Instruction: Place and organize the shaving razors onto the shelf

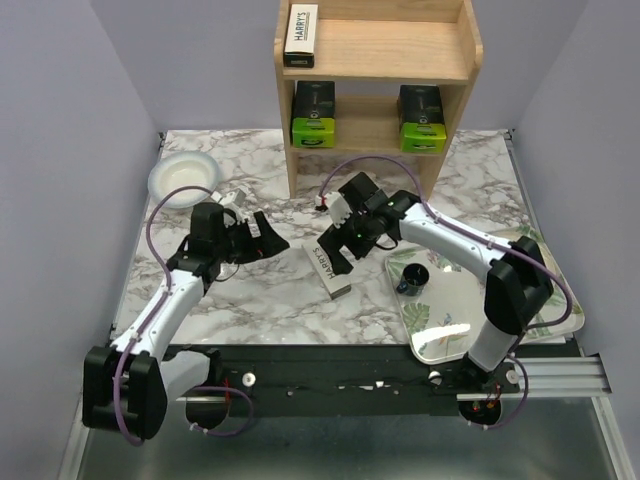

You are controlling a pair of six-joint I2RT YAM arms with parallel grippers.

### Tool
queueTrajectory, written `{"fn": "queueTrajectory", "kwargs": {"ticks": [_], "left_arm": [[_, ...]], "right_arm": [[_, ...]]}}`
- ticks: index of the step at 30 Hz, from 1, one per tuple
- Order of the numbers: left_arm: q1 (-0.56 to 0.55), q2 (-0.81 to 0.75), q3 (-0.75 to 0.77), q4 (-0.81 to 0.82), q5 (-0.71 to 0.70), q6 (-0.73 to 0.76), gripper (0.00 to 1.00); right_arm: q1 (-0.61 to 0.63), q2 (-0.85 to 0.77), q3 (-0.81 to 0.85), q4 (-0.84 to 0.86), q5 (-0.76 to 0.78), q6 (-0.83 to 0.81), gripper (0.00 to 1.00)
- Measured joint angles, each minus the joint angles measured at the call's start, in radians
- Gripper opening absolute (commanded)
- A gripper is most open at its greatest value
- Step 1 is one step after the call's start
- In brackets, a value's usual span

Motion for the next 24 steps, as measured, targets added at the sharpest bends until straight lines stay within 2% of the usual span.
{"fn": "queueTrajectory", "kwargs": {"ticks": [5,14,20,24], "left_arm": [[0.130,-0.066,-0.047,0.066,0.094,-0.042,0.99],[0.340,-0.171,-0.091,0.127,0.131,-0.095,0.99],[0.415,-0.189,-0.126,0.146,0.142,-0.132,0.99],[0.423,-0.191,-0.127,0.146,0.143,-0.134,0.99]], "right_arm": [[0.007,0.079,0.029,0.008,-0.001,0.063,1.00],[0.048,0.192,0.050,0.013,0.097,0.166,1.00],[0.074,0.254,0.096,0.044,0.120,0.183,0.99],[0.074,0.275,0.097,0.053,0.131,0.186,0.93]]}}
